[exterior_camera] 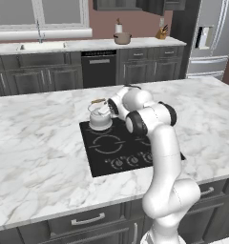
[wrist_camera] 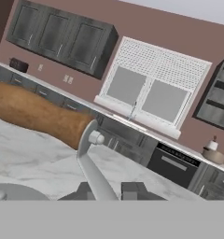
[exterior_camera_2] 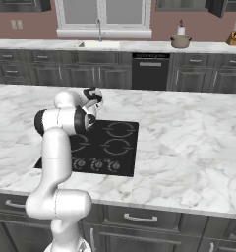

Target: Pick the kettle from the cabinet and place it on a stove burner. Then pick the pot from the counter and place it on another stove burner. Finally, turn both burners on.

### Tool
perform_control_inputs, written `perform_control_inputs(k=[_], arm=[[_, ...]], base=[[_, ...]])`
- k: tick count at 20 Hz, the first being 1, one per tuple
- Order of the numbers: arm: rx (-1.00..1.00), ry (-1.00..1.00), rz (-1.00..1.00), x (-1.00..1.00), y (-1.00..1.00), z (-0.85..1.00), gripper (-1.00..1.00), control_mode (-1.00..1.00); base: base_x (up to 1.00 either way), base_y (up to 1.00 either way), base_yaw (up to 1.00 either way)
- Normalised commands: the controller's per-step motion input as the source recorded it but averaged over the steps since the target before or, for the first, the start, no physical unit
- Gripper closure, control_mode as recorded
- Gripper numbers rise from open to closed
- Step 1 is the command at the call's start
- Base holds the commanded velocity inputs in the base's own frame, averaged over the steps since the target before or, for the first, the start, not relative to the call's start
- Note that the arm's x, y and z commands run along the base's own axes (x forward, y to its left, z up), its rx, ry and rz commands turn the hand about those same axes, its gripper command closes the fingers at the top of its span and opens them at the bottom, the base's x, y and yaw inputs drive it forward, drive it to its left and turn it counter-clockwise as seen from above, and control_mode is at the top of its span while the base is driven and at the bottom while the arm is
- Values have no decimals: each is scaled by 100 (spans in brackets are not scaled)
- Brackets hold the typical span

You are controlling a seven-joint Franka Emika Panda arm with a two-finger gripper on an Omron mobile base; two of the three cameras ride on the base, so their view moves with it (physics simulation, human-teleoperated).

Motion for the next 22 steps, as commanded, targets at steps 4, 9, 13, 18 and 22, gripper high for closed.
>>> perform_control_inputs(k=[4, 9, 13, 18, 22], arm=[[0, 0, 0, 0, 3, -20, -100, -100], [0, 0, 0, -2, 14, -21, -100, -100], [0, 0, 0, 0, 7, -18, -100, -100], [0, -1, 1, -30, 2, -4, -100, -100], [0, -4, 5, -54, 6, -1, -100, -100]], base=[[0, 0, 0], [0, 0, 0], [0, 0, 0], [0, 0, 0], [0, 0, 0]])
